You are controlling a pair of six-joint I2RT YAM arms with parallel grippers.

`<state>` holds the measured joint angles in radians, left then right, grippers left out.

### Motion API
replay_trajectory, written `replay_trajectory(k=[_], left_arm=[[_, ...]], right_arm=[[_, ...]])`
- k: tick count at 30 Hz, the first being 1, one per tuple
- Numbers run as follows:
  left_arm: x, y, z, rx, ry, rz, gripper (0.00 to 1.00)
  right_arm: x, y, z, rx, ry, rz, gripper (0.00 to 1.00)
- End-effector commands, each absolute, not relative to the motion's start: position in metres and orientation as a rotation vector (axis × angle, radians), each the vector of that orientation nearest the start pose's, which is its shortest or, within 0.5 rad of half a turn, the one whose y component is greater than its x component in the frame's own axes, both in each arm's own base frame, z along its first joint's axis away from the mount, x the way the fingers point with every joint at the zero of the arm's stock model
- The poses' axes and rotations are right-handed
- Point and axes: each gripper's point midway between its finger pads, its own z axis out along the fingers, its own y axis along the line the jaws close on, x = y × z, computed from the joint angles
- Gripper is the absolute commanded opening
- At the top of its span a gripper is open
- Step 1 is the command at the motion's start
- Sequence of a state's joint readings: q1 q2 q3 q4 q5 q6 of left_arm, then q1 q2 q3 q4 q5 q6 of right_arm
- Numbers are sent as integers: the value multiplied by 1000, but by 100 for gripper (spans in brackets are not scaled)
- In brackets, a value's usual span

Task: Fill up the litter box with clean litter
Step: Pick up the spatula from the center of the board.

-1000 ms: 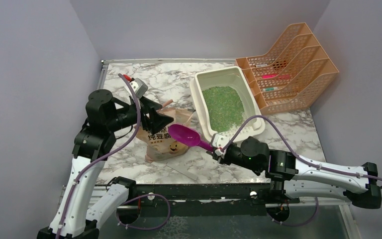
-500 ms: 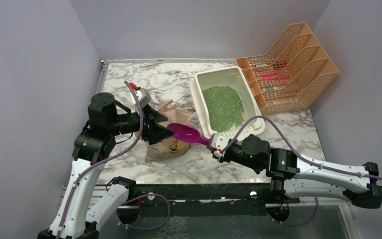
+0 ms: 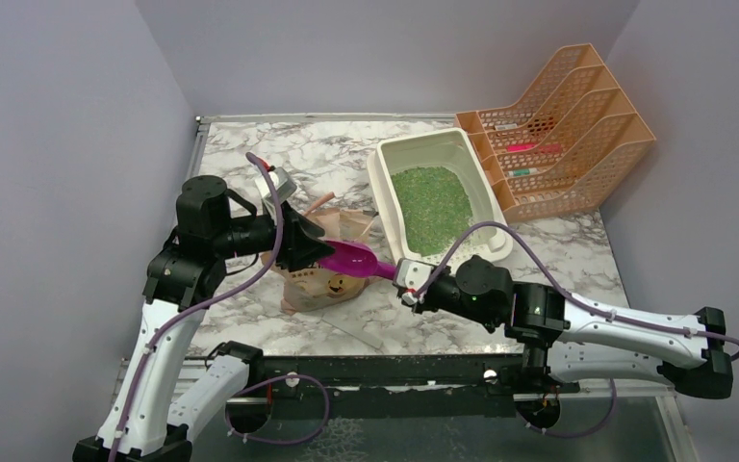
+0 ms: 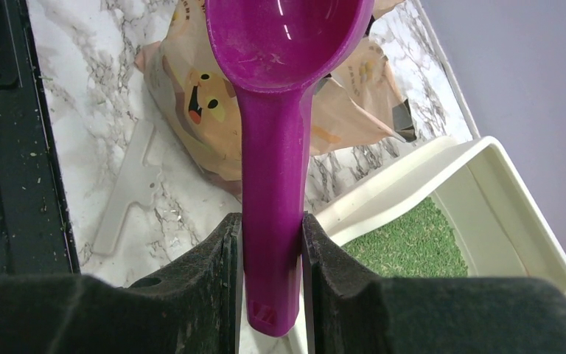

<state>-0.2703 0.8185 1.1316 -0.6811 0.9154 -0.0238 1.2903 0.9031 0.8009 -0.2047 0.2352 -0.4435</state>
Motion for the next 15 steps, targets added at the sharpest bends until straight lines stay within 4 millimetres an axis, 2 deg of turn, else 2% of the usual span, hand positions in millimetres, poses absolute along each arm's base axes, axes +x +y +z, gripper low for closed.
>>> replay_trajectory(k=[1,4,7,13,15], left_arm=[[164,-189,348,840,1690,-1042,46],[162,-189,342,848,1700,-1050,34],[160,-187,337,867,1702,-1029,26],[162,-187,329,882,1724,-1033,31],[163,-188,327,886,1729,-1034,29]], right_arm=[[143,308,272,-1307,1278,406,1],[144,311,274,-1297,1273,407,1],[146,312,275,-1287,1271,401,1],[150,314,278,-1276,1280,395,1],[150,316,280,-1276,1274,399,1]])
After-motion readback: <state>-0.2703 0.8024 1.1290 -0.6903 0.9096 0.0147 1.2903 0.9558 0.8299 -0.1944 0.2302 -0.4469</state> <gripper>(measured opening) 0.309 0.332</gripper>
